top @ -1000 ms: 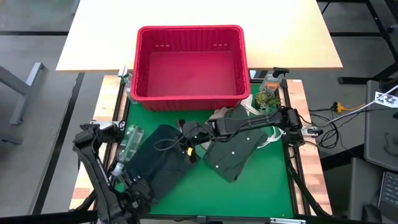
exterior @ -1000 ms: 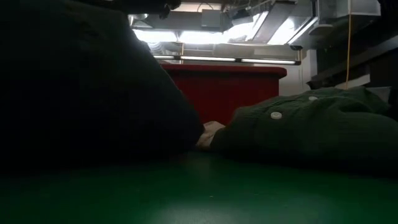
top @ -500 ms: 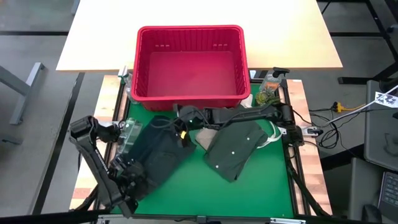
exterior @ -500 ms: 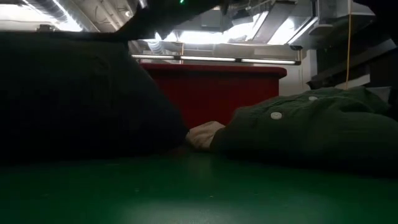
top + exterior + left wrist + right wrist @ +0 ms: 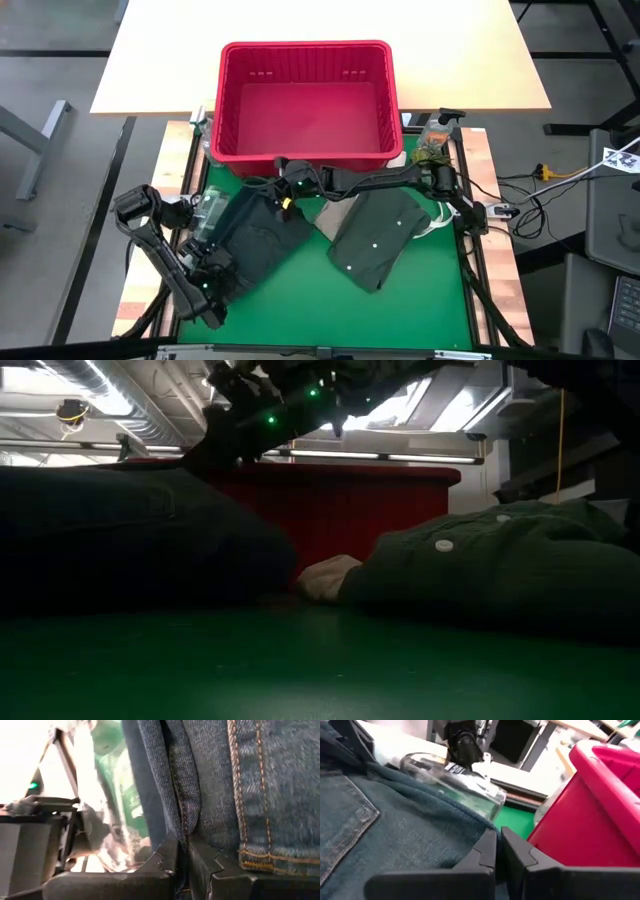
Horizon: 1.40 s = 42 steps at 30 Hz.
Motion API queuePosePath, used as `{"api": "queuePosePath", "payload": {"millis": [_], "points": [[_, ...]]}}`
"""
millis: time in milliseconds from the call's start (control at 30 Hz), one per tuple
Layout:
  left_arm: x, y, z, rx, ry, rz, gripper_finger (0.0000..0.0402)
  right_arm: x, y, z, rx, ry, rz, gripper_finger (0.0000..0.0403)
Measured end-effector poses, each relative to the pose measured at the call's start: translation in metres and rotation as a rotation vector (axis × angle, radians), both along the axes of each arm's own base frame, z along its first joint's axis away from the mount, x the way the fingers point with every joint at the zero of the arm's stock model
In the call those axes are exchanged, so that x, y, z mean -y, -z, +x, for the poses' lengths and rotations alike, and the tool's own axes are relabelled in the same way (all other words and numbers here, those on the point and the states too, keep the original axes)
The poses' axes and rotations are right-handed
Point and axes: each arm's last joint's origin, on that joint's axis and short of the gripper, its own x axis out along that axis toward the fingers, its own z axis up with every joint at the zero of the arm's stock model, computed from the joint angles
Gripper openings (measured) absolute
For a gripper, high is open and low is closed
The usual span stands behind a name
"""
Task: Fold laundry
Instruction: Fold the dark blue pants
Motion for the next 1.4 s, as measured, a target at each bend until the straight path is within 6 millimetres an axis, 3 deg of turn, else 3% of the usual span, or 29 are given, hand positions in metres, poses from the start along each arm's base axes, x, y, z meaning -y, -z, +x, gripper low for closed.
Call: {"api": "queuePosePath", "payload": {"millis": [200, 800, 1200, 1400], "points": [[-0.010, 0.007, 0.002, -0.033, -0.029, 0.028, 0.0023, 0.007, 0.009, 0.004, 0.004, 0.035, -0.079, 0.0012], [-0.017, 0.006, 0.009, -0.037, -0.126, 0.024, 0.0126, 0.006, 0.011, 0.004, -0.014, 0.045, -0.159, 0.0043], [-0.022, 0.007, 0.014, -0.038, -0.267, 0.000, 0.0159, 0.011, 0.007, 0.005, 0.015, 0.168, -0.213, 0.0146], [-0.021, 0.001, 0.024, -0.015, -0.291, -0.028, 0.0159, 0.009, 0.005, 0.005, 0.040, 0.165, -0.208, 0.0163]]}}
